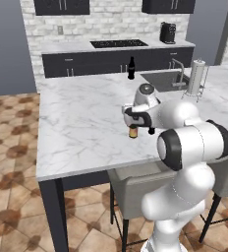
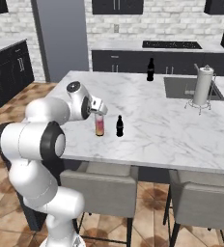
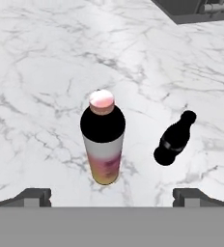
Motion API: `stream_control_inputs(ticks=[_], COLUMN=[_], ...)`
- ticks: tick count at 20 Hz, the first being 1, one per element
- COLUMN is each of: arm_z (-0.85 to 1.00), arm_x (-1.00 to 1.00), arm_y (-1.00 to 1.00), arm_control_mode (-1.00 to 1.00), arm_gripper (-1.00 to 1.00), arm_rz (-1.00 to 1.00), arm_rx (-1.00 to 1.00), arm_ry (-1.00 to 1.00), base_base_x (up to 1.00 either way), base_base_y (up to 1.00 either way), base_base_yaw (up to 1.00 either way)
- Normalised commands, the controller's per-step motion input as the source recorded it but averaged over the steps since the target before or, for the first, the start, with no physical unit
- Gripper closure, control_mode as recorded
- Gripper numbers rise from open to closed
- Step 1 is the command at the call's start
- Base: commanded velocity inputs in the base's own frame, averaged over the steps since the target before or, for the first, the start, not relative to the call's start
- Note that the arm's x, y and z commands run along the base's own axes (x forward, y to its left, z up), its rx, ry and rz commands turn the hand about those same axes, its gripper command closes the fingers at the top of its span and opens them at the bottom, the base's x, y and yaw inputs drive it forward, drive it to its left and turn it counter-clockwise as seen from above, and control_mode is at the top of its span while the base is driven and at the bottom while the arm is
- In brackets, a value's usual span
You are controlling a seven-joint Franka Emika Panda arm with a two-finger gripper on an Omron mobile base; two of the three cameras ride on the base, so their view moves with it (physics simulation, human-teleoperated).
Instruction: Place the large bottle from the dining counter next to the other large bottle outside the sink, and place the small bottle from the dining counter next to the other small bottle inside the sink.
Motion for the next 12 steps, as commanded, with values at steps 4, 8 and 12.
stream_control_inputs(ticks=[4, 8, 12], arm_z=[-0.15, -0.19, -0.14], arm_x=[0.26, 0.24, 0.25], arm_y=[0.00, 0.00, 0.00], arm_control_mode=[-1.00, -1.00, -1.00], arm_gripper=[-1.00, -1.00, -1.00], arm_rz=[-0.01, 0.00, 0.00], arm_rx=[0.00, 0.00, 0.00], arm_ry=[0.00, 0.00, 0.00], base_base_x=[0.00, 0.00, 0.00], base_base_y=[0.00, 0.00, 0.00], base_base_yaw=[0.00, 0.00, 0.00])
